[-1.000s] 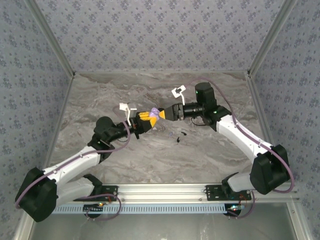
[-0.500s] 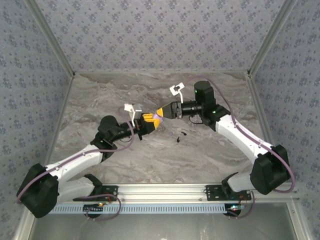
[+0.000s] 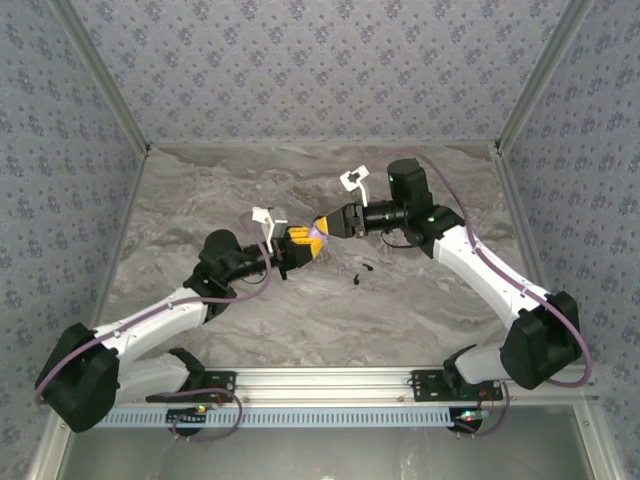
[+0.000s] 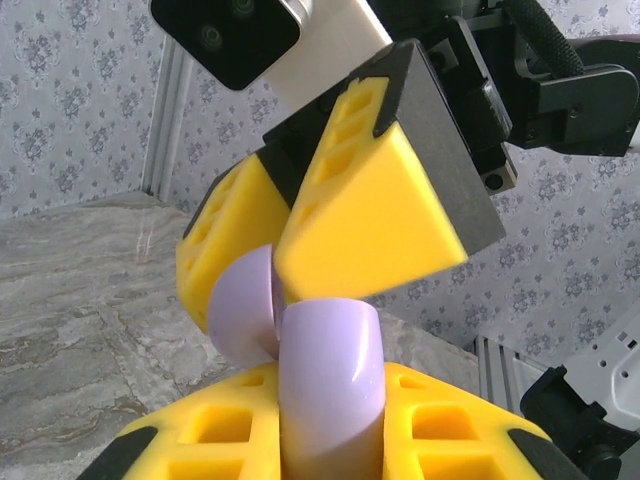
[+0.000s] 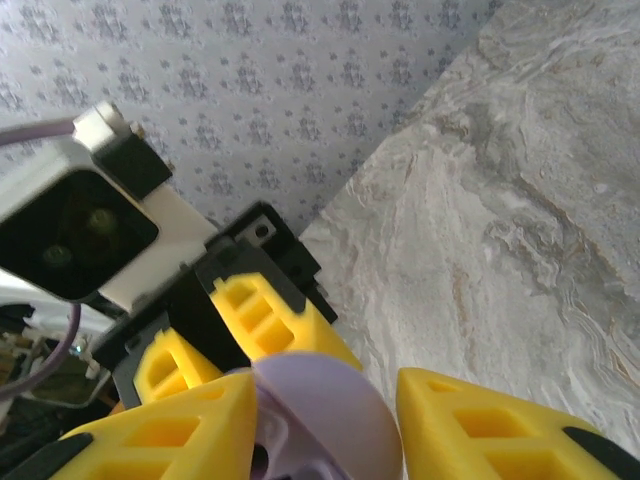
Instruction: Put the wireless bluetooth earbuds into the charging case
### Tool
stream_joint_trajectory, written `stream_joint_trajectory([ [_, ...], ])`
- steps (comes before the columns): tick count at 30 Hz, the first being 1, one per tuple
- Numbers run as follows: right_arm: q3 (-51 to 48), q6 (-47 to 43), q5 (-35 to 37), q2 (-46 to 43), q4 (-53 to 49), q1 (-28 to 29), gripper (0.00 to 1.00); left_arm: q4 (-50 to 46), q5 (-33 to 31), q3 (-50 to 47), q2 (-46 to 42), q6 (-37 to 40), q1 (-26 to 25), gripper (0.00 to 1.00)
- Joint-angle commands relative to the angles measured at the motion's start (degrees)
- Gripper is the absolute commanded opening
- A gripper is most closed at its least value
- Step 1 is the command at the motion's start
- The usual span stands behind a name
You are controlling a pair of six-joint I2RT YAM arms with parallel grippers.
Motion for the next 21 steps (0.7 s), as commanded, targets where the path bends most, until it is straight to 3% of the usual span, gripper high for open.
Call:
stream_joint_trajectory([
  [1,1.0,-3.6,-1.0,-1.1,-4.3,0.4,0.44,1.0,0.0,2.3,-0.3,0.1,-0.2,0.19],
  [5,0.6,-3.8,-1.2,-0.8,-4.3,0.2,0.43,0.8,0.2,2.4,-0.6,0.1,-0.2,0.19],
  [12,2.1,-4.3,-1.2,-1.3,-5.6,0.2,0.28,-1.6,-0.1,3.1,0.0,0.5,-0.2,0.20],
  [21,8.1,-11.1,6.2,-2.4,-16.9,1.5,0.22,-9.8,0.3,6.9,2.6,1.6,-0.4,0.28],
])
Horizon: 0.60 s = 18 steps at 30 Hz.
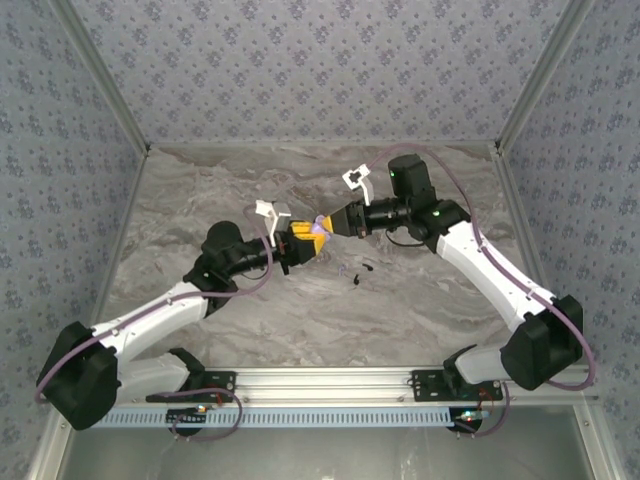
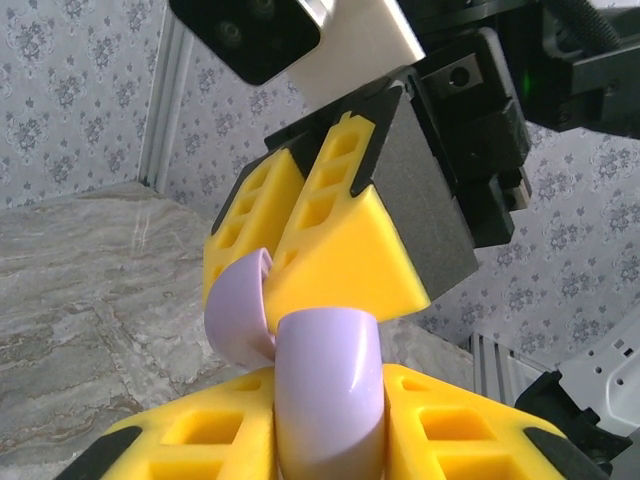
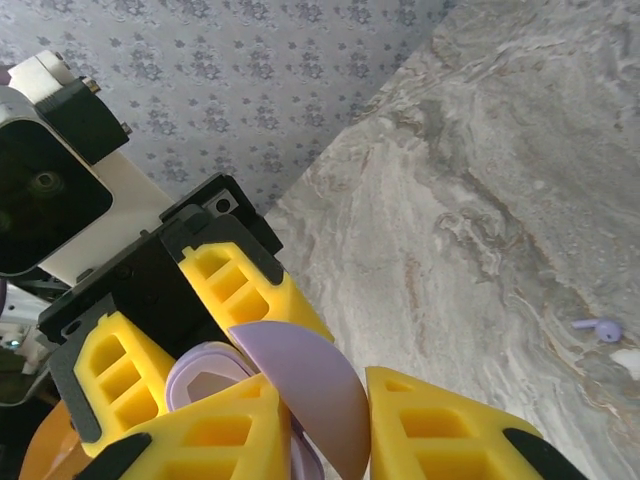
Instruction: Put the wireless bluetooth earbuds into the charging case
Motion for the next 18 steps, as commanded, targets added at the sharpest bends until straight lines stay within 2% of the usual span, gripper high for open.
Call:
stream_joint_trajectory([
  [1,3.4,-3.6,1.9,-2.1,-7.0,1.9,0.22,-4.7,-0.6,2.7,1.9,1.5,-0.3,0.30],
  [6,5.4,-6.2,8.3,-1.9,-11.8,3.5,0.21,-7.3,-0.6,4.4,3.3,2.0,-0.4,0.34],
  [12,6.8,-7.8,12.3,-1.8,-14.6,4.3,0.20,-8.9,-0.6,5.1,4.3,2.4,-0.5,0.27],
  [18,8.1,-9.3,15.7,-1.8,-17.8,5.4,0.20,-11.3,-0.6,5.8,4.8,3.5,-0.6,0.28],
])
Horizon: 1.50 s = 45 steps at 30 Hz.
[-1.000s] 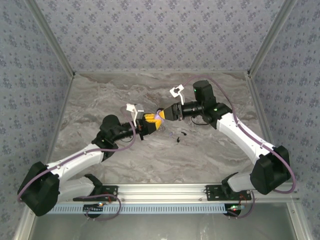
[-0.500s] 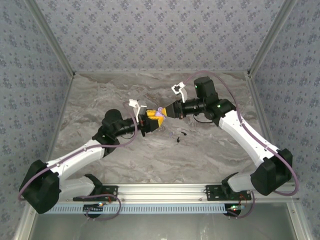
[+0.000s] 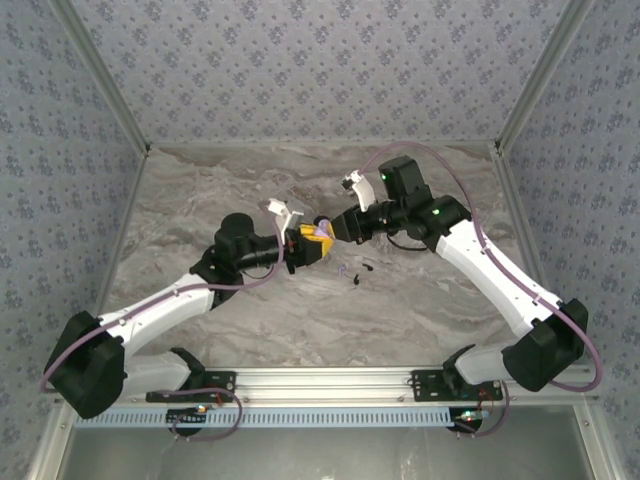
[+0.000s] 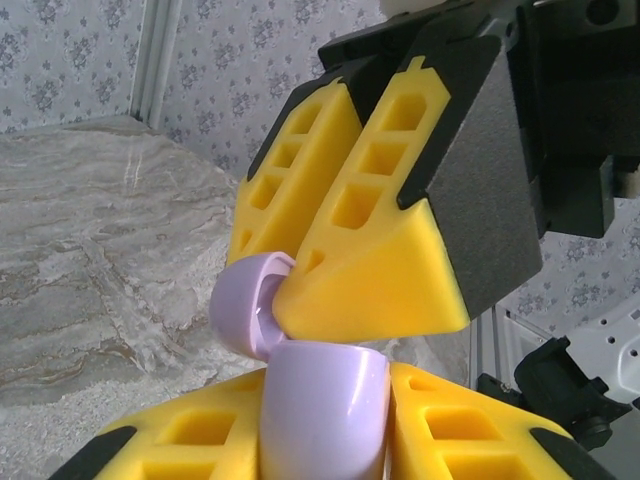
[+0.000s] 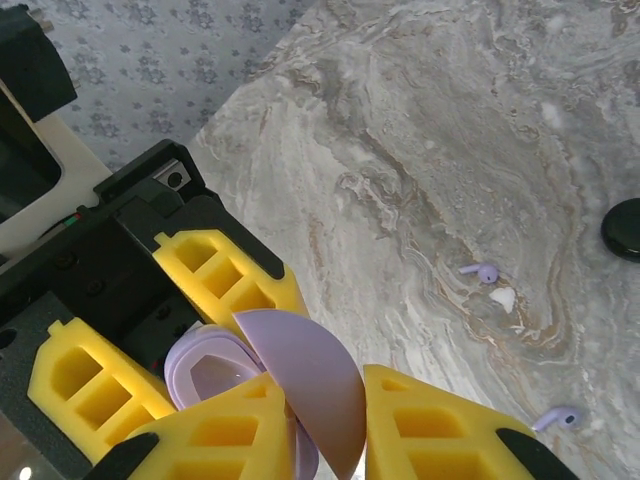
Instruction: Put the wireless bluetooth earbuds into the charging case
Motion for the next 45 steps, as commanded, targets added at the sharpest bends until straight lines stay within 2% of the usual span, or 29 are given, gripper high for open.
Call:
stream_joint_trajectory([
  [1,2.9,-1.5,0.4,-1.6,-4.1,1.6,0.20,-3.1,-1.6,2.1,1.3,2.0,0.0,0.28],
  [10,5.0,-3.0,4.8,-1.7,-7.1,3.3,0.19,-5.8,-1.8,3.0,2.5,2.6,-0.1,0.29],
  [17,4.0,-2.1,4.0,-2.5,-5.6,2.9,0.21,-4.8,-1.8,2.5,2.4,2.1,-0.1,0.15],
  [20,1.9,-0.9,0.6,-3.6,-3.2,1.0,0.25,-1.5,-1.9,1.3,1.9,1.0,0.0,0.15],
  [23,-0.3,0.4,-3.0,-5.1,-1.1,-1.4,0.38,1.2,-1.5,0.7,1.9,-0.3,0.4,0.14],
  [26,-3.3,2.1,-7.8,-6.7,3.4,-4.9,0.46,3.7,0.0,0.7,2.0,-1.5,0.8,0.14],
  [34,-7.1,2.9,-20.6,-8.8,9.1,-9.2,0.53,10.8,3.2,0.7,2.2,-4.3,0.9,0.14],
  [39,-7.2,1.4,-23.7,-9.5,10.3,-9.5,0.54,16.7,4.4,0.6,2.8,-7.7,1.1,0.15],
  [45,-7.2,0.9,-23.5,-9.3,11.2,-9.3,0.55,18.6,6.5,1.6,3.9,-9.2,0.9,0.15],
])
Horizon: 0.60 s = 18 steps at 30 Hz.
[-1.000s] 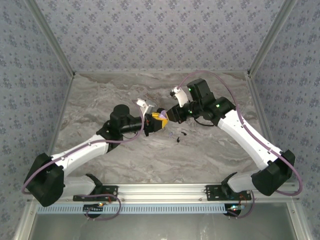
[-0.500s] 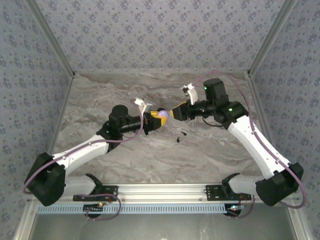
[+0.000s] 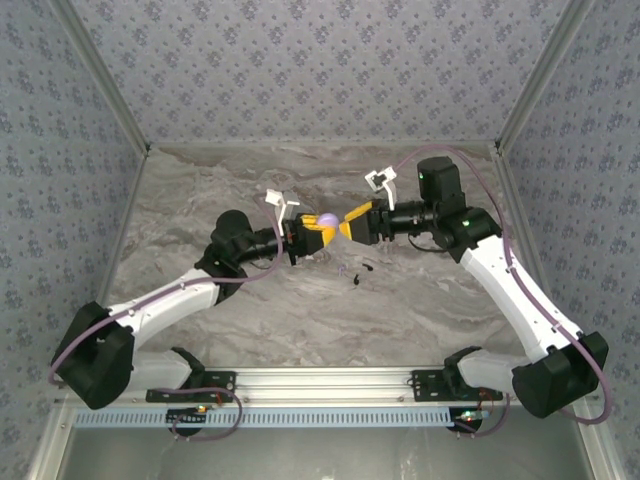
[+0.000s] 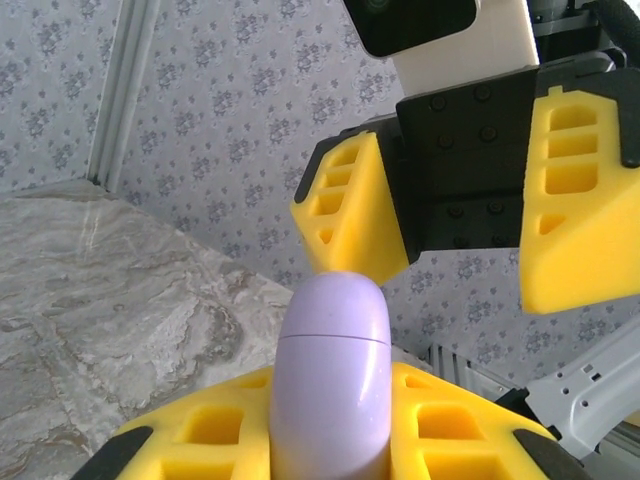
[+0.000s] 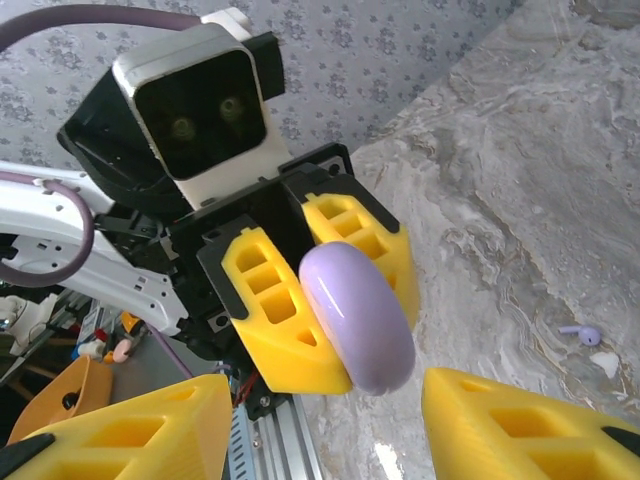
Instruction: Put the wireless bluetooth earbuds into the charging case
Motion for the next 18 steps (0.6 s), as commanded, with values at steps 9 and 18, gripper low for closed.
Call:
stream_joint_trajectory([
  [9,1.1,-2.0,-1.6,1.1,1.4,0.9,0.53,4.1,3.2,2.0,0.7,-1.5,-0.8,0.15],
  [18,2.0,-2.9,-0.8,3.3,0.4,1.9,0.45,2.6,3.1,2.5,0.5,-0.6,-1.5,0.15],
])
